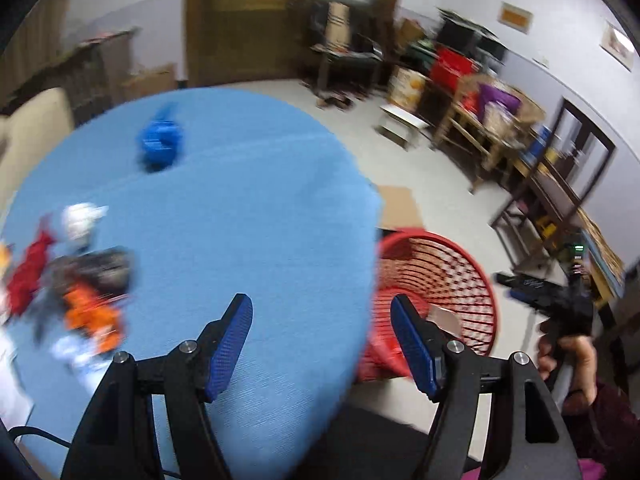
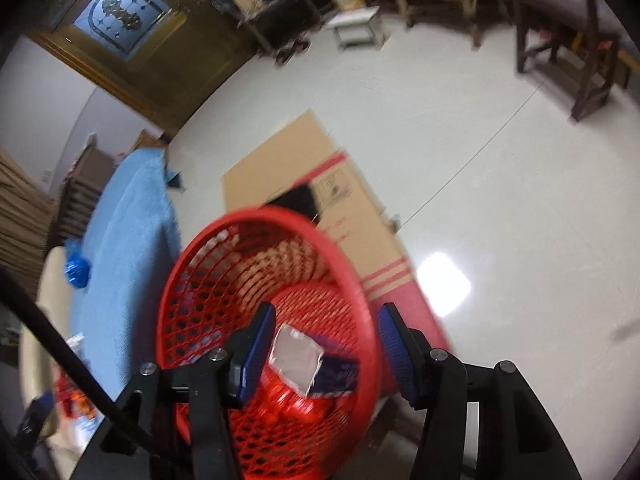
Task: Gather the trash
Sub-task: 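Move both open grippers back over the table, then grasp the orange bag with the right gripper while the left gripper grasps the light blue cloth bundle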
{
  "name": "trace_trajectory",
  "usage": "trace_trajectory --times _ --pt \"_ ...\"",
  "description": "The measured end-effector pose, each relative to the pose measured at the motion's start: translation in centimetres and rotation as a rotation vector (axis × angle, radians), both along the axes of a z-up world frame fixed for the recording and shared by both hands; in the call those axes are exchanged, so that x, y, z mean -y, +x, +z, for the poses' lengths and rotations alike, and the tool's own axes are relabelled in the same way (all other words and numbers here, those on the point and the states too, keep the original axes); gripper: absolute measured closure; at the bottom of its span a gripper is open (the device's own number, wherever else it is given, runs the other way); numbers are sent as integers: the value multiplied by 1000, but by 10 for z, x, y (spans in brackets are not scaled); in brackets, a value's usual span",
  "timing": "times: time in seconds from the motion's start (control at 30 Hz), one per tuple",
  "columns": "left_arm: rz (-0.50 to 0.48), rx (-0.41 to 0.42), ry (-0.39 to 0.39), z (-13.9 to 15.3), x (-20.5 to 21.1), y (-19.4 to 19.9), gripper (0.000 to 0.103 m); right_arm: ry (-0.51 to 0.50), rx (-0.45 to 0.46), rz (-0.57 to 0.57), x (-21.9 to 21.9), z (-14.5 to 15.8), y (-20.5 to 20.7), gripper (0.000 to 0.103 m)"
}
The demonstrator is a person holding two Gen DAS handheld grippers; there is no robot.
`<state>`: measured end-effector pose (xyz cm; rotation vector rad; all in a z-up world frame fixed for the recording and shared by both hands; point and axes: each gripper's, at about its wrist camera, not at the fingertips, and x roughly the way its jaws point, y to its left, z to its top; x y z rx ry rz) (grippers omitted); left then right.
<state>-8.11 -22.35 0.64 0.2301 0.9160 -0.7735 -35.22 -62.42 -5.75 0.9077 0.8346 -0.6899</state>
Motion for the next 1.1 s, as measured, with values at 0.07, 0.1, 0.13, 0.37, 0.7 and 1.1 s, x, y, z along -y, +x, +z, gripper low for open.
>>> trace_trajectory --times 0.07,0.1,0.13,0.37,0.7,1.1 --pt "78 25 -5 5 -40 4 30 -81 4 18 -2 22 2 45" --pt "121 37 -3 5 -60 5 30 -107 11 39 -4 32 6 45" --pt "155 45 -1 6 -75 6 30 -141 31 72 -10 46 12 45" --pt "421 29 -15 -7 -185 25 29 -156 181 438 -103 100 97 45" --pt "517 -53 -51 -36 -240 35 29 -17 226 970 -284 101 228 45" --pt "555 -111 -80 -55 -265 45 29 48 149 1189 -382 54 326 48"
